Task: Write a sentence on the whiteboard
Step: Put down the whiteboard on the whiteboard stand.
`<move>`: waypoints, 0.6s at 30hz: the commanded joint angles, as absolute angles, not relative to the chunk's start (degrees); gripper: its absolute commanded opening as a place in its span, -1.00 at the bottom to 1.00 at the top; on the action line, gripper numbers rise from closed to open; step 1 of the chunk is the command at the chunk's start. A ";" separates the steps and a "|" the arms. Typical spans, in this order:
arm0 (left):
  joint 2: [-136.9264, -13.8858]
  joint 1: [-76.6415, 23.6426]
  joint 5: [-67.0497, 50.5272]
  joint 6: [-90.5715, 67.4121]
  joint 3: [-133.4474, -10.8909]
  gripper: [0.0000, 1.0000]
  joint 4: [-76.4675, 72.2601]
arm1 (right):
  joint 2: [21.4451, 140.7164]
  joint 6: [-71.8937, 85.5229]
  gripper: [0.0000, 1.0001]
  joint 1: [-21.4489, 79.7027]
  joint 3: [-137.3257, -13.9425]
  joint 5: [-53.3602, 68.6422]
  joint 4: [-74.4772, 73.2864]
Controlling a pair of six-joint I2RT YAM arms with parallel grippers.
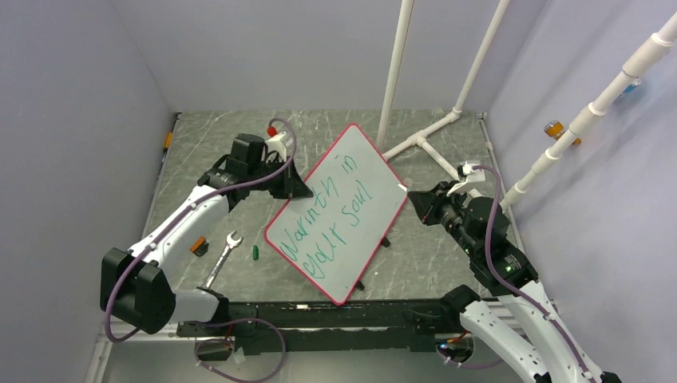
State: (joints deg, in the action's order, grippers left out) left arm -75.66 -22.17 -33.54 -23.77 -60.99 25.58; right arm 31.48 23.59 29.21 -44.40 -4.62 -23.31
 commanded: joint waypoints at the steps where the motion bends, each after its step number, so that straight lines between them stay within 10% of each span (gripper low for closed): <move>1: -78.38 -29.62 -24.13 -16.56 -55.71 -1.00 40.77 | 31.76 23.95 -1.00 29.05 -44.62 -5.45 -22.14; 11: -75.48 -30.01 -17.93 -15.76 -55.97 -0.99 42.34 | 32.85 23.55 -1.00 29.05 -44.50 -5.54 -21.66; 18: -73.82 -30.04 -13.59 -15.78 -56.99 -0.59 42.64 | 33.57 23.08 -1.00 28.98 -44.86 -5.34 -21.61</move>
State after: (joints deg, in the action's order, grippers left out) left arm -72.62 -28.47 -24.84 -25.17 -60.07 26.94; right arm 33.45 23.57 29.21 -44.38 -4.62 -23.14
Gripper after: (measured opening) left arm 0.172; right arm 0.123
